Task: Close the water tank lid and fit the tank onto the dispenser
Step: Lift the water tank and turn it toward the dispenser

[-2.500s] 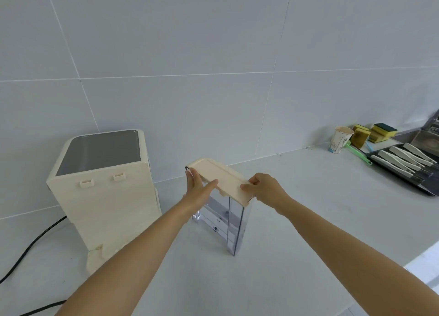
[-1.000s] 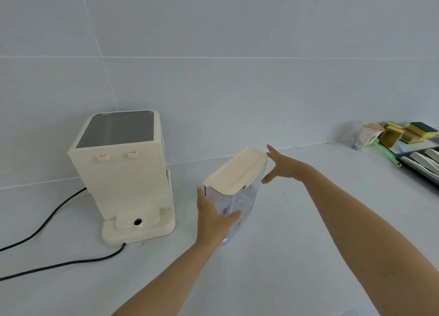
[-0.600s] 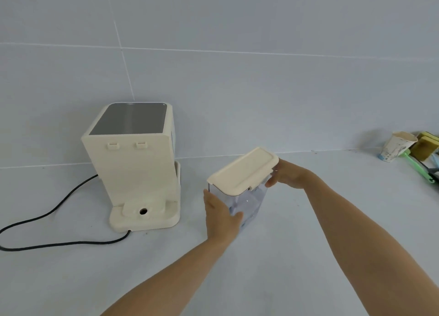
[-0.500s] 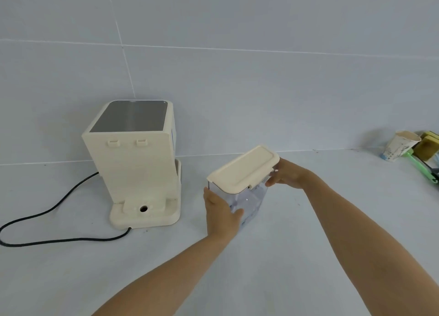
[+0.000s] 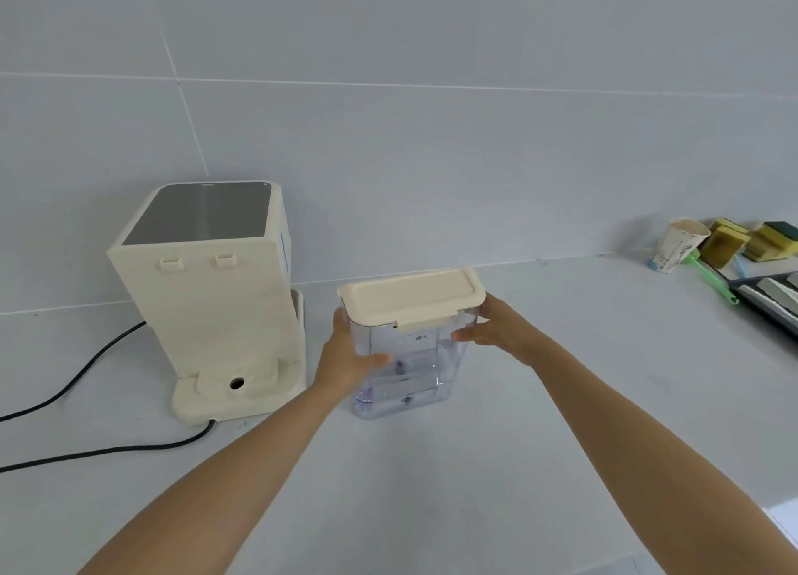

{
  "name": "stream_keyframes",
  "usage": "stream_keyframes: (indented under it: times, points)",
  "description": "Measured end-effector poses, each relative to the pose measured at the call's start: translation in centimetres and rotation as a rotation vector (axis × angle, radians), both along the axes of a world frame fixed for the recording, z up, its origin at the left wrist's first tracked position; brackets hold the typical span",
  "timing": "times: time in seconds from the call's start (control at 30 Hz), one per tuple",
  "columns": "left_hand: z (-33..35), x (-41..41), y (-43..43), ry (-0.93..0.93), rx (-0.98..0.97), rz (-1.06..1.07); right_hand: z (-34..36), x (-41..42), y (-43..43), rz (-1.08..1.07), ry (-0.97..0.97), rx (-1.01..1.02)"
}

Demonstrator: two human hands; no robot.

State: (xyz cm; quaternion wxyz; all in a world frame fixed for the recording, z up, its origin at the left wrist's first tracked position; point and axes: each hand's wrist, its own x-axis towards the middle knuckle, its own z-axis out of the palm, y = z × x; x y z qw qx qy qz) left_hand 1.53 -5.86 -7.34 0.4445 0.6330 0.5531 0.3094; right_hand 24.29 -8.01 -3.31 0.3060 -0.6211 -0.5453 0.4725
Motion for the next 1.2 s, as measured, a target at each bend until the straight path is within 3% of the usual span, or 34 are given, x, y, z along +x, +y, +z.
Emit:
stream_keyframes:
  times: [0.17,0.5,0.77,1.2]
  points:
    - [0.4,-2.2,2.5,0.032,-0.069,-0.16,-0.9,-1.6,-1.8,-0.074,-0.03,0.048]
    - [1.5,-3.9,4.2,0.085,-0.127,-0.338,-2.2,-5.1,-4.7,-0.197,-0.331,0.106]
    - [1.1,-4.0,4.6,0.055,-0.12,-0.321,-2.7,-6.1,-5.1,-0.284,-0.209,0.166]
    - [-1.0,-4.6,5.3,0.092,-0.173,-0.304,-4.8,-6.4,-3.8,-0.346,-0.107,0.06]
